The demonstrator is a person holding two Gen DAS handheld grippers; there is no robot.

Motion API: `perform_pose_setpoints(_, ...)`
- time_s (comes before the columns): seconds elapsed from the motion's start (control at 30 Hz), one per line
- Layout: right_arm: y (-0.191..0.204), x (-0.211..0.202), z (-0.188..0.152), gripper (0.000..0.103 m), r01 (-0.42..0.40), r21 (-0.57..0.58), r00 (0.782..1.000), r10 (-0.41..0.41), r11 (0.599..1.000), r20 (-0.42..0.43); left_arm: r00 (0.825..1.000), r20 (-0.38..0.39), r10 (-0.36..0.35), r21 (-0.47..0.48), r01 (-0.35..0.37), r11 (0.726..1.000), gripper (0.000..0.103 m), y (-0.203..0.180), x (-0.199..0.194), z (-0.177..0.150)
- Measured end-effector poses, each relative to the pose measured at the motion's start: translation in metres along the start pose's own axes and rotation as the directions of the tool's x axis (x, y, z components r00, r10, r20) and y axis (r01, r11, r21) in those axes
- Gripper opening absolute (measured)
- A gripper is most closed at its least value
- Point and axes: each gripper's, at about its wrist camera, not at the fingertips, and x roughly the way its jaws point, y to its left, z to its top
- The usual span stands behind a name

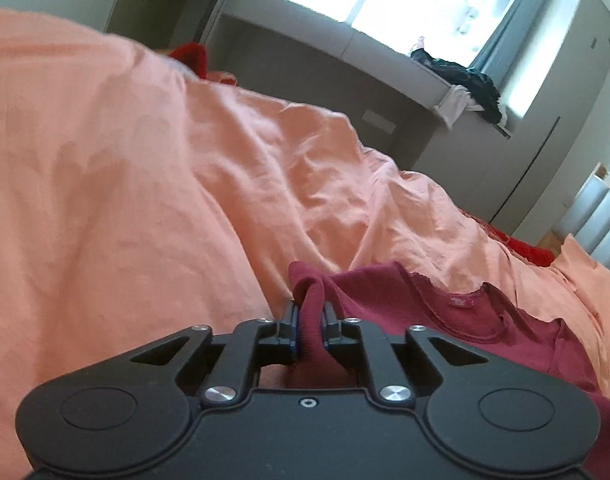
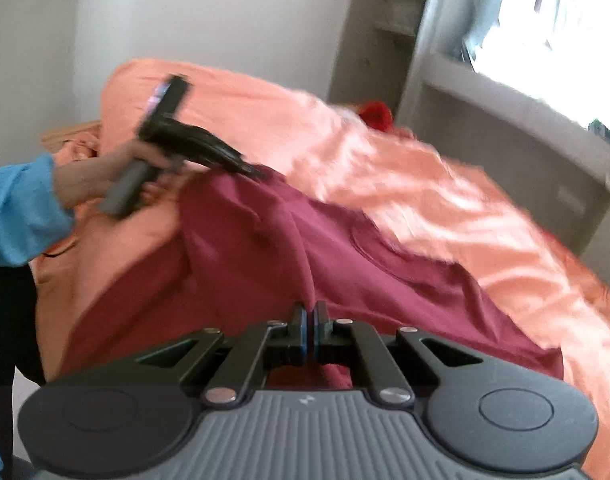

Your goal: Fold small clothes

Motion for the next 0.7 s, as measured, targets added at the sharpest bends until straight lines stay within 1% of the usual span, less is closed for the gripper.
perform_pose_setpoints(0.03, -0.013, 0.007, -0.001, 0.003, -0.011, 0.03, 1.0, 0.012, 0.999, -0.016, 1.0, -0.004, 0.006, -0.008, -0.006, 1.0, 0.022, 0.002, 0.0, 0.001)
perform_pose_setpoints(0.07, -0.023, 0.015, -0.005, 0.003, -0.023, 0.063, 0.999, 0.025, 0.998, -0.034, 1.0, -0.002, 0.001, -0.017, -0.001, 1.0, 0.024, 0.006, -0.001, 0.0)
perform_pose_setpoints(0.1, -0.031, 0.022, -0.01, 0.004, -0.029, 0.092, 0.998, 0.033, 0.995, -0.045, 1.0, 0.0, -0.015, -0.026, 0.015, 1.0, 0.031, 0.009, -0.002, -0.001)
perform_pose_setpoints(0.13, -0.033, 0.026, -0.016, 0.007, -0.032, 0.117, 0.998, 0.038, 0.993, -0.047, 0.999, -0.005, -0.038, -0.035, 0.037, 0.999, 0.041, 0.012, -0.003, 0.0)
perform_pose_setpoints(0.17, -0.037, 0.029, -0.024, 0.011, -0.042, 0.154, 0.998, 0.049, 0.987, -0.043, 0.998, -0.009, -0.06, -0.04, 0.06, 0.997, 0.046, 0.014, -0.003, 0.0)
perform_pose_setpoints(0.2, -0.039, 0.028, -0.034, 0.017, -0.054, 0.189, 0.998, 0.061, 0.981, -0.029, 0.997, -0.014, -0.073, -0.04, 0.072, 0.997, 0.055, 0.016, -0.003, 0.0)
perform_pose_setpoints(0.23, -0.042, 0.028, -0.043, 0.029, -0.075, 0.241, 0.997, 0.078, 0.968, -0.005, 0.997, -0.022, -0.077, -0.033, 0.076, 0.997, 0.058, 0.016, -0.003, 0.001)
perform_pose_setpoints(0.27, -0.046, 0.025, -0.053, 0.037, -0.092, 0.286, 0.996, 0.09, 0.954, 0.021, 0.997, -0.033, -0.076, -0.021, 0.075, 0.997, 0.058, 0.015, -0.002, 0.001)
perform_pose_setpoints(0.3, -0.052, 0.022, -0.063, 0.05, -0.105, 0.327, 0.994, 0.095, 0.939, 0.048, 0.996, -0.045, -0.073, -0.004, 0.073, 0.997, 0.06, 0.014, 0.0, 0.001)
perform_pose_setpoints(0.33, -0.054, 0.02, -0.072, 0.052, -0.118, 0.371, 0.992, 0.096, 0.921, 0.077, 0.996, -0.056, -0.071, 0.015, 0.072, 0.997, 0.064, 0.012, 0.003, 0.001)
perform_pose_setpoints(0.4, -0.057, 0.017, -0.089, 0.053, -0.131, 0.439, 0.989, 0.087, 0.889, 0.118, 0.996, -0.071, -0.06, 0.05, 0.063, 0.997, 0.07, 0.008, 0.01, 0.003)
perform_pose_setpoints(0.47, -0.058, 0.016, -0.098, 0.053, -0.138, 0.489, 0.985, 0.069, 0.861, 0.157, 0.996, -0.081, -0.026, 0.107, 0.034, 0.994, 0.071, 0.002, 0.019, 0.006)
perform_pose_setpoints(0.5, -0.057, 0.016, -0.101, 0.052, -0.137, 0.512, 0.983, 0.054, 0.848, 0.174, 0.997, -0.077, -0.007, 0.133, 0.017, 0.991, 0.065, -0.001, 0.023, 0.008)
perform_pose_setpoints(0.53, -0.056, 0.016, -0.102, 0.048, -0.128, 0.525, 0.982, 0.036, 0.842, 0.183, 0.997, -0.079, 0.012, 0.153, 0.001, 0.988, 0.045, -0.002, 0.027, 0.009)
perform_pose_setpoints(0.57, -0.053, 0.016, -0.103, 0.042, -0.116, 0.528, 0.982, 0.018, 0.842, 0.187, 0.995, -0.091, 0.03, 0.162, -0.015, 0.987, 0.026, -0.002, 0.032, 0.009)
perform_pose_setpoints(0.6, -0.05, 0.016, -0.103, 0.028, -0.091, 0.521, 0.983, -0.008, 0.848, 0.184, 0.993, -0.111, 0.042, 0.153, -0.025, 0.988, 0.007, -0.001, 0.037, 0.01)
perform_pose_setpoints(0.63, -0.047, 0.016, -0.102, 0.016, -0.061, 0.511, 0.984, -0.035, 0.857, 0.175, 0.993, -0.109, 0.044, 0.136, -0.029, 0.99, 0.005, 0.002, 0.038, 0.009)
perform_pose_setpoints(0.7, -0.044, 0.012, -0.102, 0.007, -0.029, 0.496, 0.982, -0.068, 0.868, 0.176, 0.998, -0.06, 0.015, 0.128, -0.008, 0.992, 0.005, 0.005, 0.031, 0.007)
